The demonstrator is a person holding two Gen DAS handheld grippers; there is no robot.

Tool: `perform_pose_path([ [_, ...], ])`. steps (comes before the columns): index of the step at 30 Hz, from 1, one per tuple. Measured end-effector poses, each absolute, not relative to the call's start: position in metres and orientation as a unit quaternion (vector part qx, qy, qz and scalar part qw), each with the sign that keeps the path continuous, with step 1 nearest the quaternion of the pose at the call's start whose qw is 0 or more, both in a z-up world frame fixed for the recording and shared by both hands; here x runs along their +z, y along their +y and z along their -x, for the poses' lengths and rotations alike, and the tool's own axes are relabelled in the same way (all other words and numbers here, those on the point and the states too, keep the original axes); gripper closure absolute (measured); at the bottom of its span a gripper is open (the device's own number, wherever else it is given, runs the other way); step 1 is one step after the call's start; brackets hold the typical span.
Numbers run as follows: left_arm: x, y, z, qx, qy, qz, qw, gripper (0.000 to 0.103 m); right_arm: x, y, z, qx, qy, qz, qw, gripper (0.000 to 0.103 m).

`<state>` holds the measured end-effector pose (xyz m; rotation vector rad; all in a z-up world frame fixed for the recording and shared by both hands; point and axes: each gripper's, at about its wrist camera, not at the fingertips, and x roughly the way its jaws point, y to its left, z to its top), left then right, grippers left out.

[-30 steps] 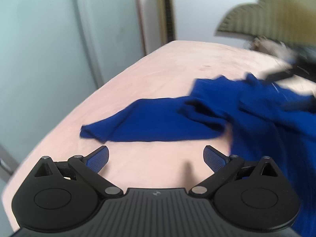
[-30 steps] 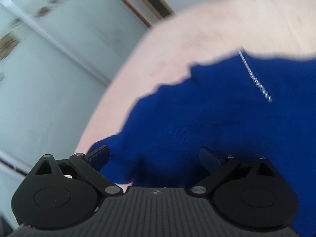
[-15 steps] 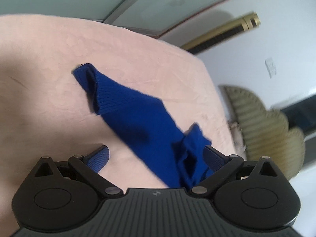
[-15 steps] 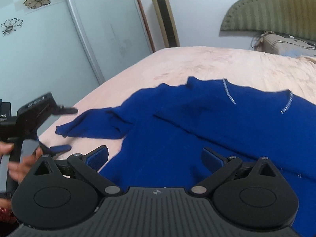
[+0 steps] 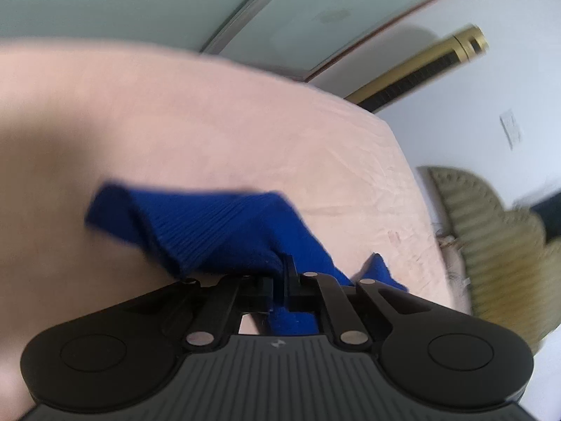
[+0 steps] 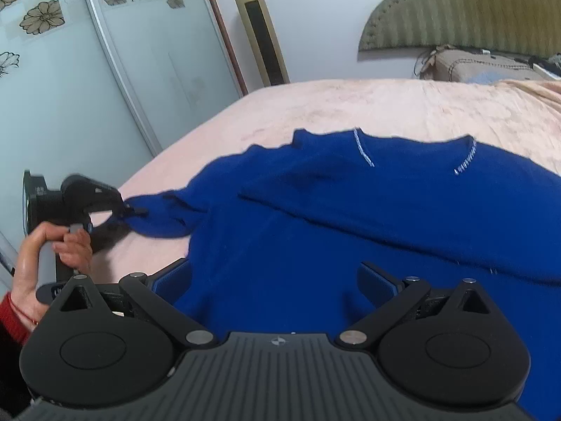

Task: Fold small clothes
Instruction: 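Grasp the cuff of the other sleeve with the left gripper, then fold the held sleeve across the sweater body with the left gripper and release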

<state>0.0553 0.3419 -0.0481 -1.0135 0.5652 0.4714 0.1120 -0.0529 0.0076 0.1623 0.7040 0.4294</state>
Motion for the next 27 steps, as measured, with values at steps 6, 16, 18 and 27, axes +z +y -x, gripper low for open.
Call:
perform_pose_path([
  [6,0.007,0.352,-0.071,0.291,0.249,0.318,0.867,0.099,-0.004,-0.07,-0.11,0.193,0.359,-0.103,0.907,0.001],
  [16,0.072,0.329,-0.114,0.356,0.201,0.116,0.905,0.099,-0.02,-0.097,-0.103,0.17,0.374,-0.136,0.902,0.001],
  [18,0.079,0.304,-0.119,0.326,0.193,0.092,0.921,0.099,-0.021,-0.103,-0.1,0.164,0.373,-0.138,0.903,0.001],
  [27,0.092,0.175,-0.145,0.184,0.169,0.048,0.967,0.099,-0.025,-0.128,-0.1,0.141,0.371,-0.16,0.904,0.001],
])
